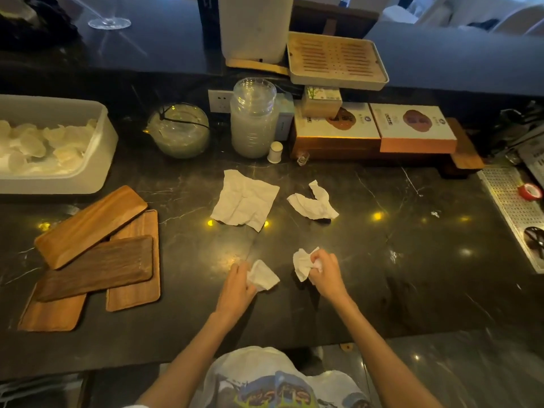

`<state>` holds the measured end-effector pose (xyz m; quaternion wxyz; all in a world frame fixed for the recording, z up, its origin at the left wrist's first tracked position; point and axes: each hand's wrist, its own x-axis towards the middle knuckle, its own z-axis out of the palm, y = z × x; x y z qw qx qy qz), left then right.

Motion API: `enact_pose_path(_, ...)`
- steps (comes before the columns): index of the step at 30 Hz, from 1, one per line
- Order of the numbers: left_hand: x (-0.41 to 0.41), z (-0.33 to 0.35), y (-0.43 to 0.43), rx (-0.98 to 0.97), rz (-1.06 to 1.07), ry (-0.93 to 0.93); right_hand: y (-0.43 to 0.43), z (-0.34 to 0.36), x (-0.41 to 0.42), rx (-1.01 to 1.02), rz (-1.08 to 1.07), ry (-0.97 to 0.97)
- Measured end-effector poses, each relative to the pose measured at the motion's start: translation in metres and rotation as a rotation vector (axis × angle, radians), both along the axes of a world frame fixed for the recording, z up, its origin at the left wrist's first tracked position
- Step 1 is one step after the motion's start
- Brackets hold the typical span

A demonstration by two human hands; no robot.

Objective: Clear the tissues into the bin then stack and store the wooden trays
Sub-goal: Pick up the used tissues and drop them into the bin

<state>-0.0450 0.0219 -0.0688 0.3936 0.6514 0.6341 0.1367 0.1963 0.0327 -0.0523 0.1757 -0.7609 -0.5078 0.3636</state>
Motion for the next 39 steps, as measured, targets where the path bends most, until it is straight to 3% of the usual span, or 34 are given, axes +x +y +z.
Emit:
enact_pose_path(9, 0.014, 0.007, -0.019, 0.027, -0.030, -0.213, -0.084, 0.002, 0.032, -0.011, -0.187, 0.077)
enact_pose_path(12, 0.032, 0.015, -0.035, 0.056, 0.010, -0.239, -0.106, 0.011, 0.043, 0.032, -0.234, 0.204)
enact_pose_path(14, 0.044, 0.017, -0.054, 0.047, 0.070, -0.220, -0.121, 0.019, 0.051, 0.079, -0.181, 0.282)
enact_pose_path(20, 0.085, 0.021, -0.133, -0.093, 0.121, -0.171, -0.176, 0.001, 0.096, 0.016, -0.045, 0.203)
enact_pose_path(22, 0.099, 0.022, -0.167, -0.190, 0.141, -0.178, -0.198, -0.009, 0.109, 0.006, -0.033, 0.269)
enact_pose_path(27, 0.118, 0.017, -0.249, -0.175, 0.118, -0.213, -0.254, -0.019, 0.124, 0.043, 0.082, 0.409)
enact_pose_path(32, 0.123, 0.024, -0.312, -0.201, 0.395, -0.312, -0.312, -0.020, 0.125, -0.028, 0.022, 0.448)
enact_pose_path(36, 0.112, -0.001, -0.325, -0.235, 0.483, -0.303, -0.341, -0.042, 0.120, -0.112, -0.011, 0.419)
enact_pose_path(39, 0.104, -0.060, -0.317, -0.262, 0.450, -0.303, -0.346, -0.093, 0.114, -0.151, -0.094, 0.394)
